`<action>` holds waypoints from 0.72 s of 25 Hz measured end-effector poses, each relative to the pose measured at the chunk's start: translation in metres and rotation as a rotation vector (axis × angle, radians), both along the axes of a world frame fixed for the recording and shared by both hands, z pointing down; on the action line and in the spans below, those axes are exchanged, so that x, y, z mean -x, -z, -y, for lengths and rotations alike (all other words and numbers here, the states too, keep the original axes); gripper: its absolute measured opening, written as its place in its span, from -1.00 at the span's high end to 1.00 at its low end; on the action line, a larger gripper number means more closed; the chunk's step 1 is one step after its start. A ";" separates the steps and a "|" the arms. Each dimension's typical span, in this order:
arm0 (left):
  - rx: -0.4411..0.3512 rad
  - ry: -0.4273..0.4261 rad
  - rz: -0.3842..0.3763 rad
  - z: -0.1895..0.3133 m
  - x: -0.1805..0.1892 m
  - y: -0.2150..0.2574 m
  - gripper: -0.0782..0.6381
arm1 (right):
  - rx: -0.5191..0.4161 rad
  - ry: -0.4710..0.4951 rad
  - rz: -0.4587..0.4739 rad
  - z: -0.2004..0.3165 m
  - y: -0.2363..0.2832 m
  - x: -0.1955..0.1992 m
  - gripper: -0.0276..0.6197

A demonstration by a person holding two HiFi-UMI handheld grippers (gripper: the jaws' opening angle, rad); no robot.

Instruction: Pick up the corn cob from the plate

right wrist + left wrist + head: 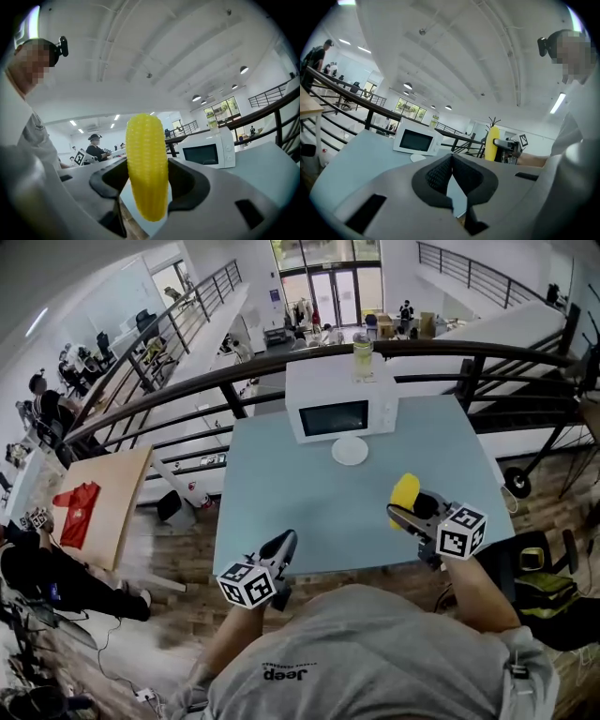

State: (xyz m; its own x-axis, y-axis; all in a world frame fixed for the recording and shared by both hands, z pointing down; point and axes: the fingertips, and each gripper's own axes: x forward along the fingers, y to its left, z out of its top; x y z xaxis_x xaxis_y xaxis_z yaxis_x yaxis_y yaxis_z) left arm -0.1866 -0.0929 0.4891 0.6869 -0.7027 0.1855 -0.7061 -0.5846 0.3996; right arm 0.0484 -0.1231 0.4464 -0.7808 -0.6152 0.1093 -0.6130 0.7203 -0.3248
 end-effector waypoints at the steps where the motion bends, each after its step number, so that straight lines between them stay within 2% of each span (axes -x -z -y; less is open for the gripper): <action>1: -0.002 0.007 -0.013 0.001 0.002 0.000 0.73 | 0.004 0.004 -0.014 -0.001 -0.002 0.002 0.11; 5: -0.010 0.013 -0.056 0.001 -0.004 0.000 0.73 | 0.017 0.015 -0.049 -0.003 -0.009 -0.002 0.11; 14: -0.022 0.031 -0.083 0.005 -0.026 0.002 0.73 | 0.005 0.047 -0.074 0.000 -0.006 -0.020 0.11; 18: -0.004 0.037 -0.087 0.001 -0.032 -0.006 0.73 | 0.024 0.049 -0.064 -0.002 -0.014 -0.029 0.11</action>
State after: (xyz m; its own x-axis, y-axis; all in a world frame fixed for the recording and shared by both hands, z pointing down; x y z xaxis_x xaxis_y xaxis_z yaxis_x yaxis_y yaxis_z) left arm -0.1546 -0.0943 0.4949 0.6738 -0.7285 0.1237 -0.6900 -0.5602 0.4584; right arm 0.0774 -0.1211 0.4601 -0.8006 -0.5734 0.1741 -0.5976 0.7422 -0.3035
